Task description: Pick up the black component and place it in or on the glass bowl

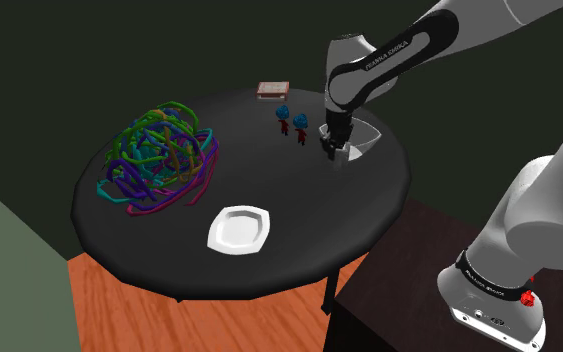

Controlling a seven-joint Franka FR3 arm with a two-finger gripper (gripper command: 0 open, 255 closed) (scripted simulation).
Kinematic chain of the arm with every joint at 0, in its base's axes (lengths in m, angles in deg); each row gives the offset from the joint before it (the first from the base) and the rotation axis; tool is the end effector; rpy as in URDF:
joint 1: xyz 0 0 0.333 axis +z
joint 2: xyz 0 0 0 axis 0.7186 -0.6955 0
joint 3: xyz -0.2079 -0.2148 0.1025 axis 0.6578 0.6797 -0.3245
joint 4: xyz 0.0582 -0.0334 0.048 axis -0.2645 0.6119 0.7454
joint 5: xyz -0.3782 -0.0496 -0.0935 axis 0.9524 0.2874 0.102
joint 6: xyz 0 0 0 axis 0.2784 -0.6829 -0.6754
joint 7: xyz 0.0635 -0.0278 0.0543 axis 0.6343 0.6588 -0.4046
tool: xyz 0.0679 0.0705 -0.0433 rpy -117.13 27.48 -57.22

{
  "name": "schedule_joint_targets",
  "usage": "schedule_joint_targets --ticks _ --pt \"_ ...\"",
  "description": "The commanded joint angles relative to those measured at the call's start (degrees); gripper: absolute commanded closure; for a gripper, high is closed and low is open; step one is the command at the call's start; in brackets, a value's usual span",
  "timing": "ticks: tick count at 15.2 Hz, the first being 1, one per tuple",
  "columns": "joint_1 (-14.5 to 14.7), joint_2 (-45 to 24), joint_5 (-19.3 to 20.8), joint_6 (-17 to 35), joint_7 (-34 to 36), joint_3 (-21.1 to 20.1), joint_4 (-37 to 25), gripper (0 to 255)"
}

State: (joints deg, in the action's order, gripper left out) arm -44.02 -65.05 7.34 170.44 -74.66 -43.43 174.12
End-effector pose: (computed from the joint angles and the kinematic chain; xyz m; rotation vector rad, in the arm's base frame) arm 0.4784 -0.0567 0.3622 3.1359 -0.0995 -0.0283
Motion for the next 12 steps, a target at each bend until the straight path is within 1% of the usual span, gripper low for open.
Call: schedule_joint_targets --ticks 1,8,12 --pt "0.0 0.9 0.1 -1.6 0.1 0.0 -0.7 255" --pt "0.0 3.4 0.4 -6.6 0.3 -0.2 -3.2 255" --pt "-2.2 -1.3 0.0 -7.3 -5.2 2.9 -8.6 255"
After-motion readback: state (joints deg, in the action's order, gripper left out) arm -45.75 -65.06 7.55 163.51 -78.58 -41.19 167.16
